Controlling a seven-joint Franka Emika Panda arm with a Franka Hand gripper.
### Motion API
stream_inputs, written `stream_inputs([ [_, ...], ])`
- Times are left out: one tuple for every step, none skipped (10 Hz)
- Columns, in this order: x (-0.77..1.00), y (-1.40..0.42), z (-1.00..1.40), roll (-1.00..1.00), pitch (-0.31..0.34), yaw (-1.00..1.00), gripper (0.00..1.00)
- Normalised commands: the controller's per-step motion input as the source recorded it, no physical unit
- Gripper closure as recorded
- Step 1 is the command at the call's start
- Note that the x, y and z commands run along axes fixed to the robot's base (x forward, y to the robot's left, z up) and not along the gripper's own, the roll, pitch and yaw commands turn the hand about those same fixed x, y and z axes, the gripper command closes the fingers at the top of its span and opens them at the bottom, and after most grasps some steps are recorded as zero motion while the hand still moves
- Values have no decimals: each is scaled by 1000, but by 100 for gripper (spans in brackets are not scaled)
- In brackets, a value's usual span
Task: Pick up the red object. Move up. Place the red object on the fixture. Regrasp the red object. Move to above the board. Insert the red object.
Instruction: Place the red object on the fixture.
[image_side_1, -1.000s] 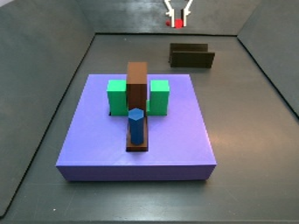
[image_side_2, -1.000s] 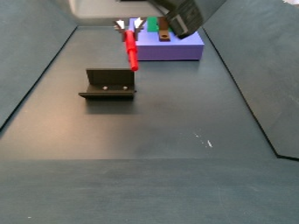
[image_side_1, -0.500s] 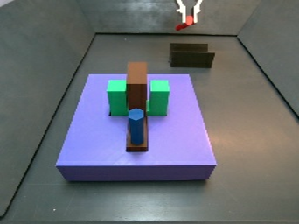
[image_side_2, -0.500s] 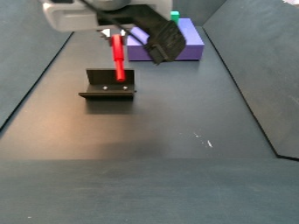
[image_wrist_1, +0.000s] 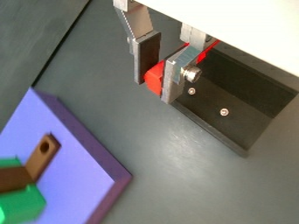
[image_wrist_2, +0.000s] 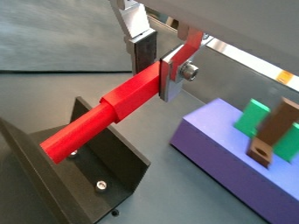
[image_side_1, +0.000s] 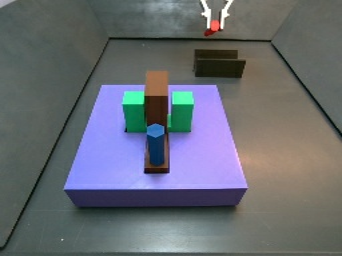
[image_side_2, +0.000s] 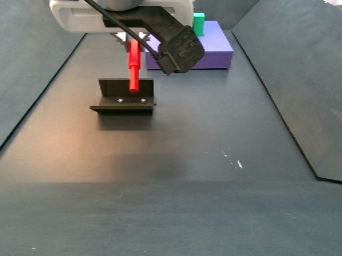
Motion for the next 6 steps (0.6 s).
stream_inputs([
  [0,0,0,0,6,-111,100],
  [94,0,-46,0,86,-177,100],
  [206,0,-151,0,220,-191,100],
  [306,-11,-197,-86,277,-189,100],
  [391,0,-214,-111,246,-229,100],
  [506,-6,-254,-54,274,-229,100],
])
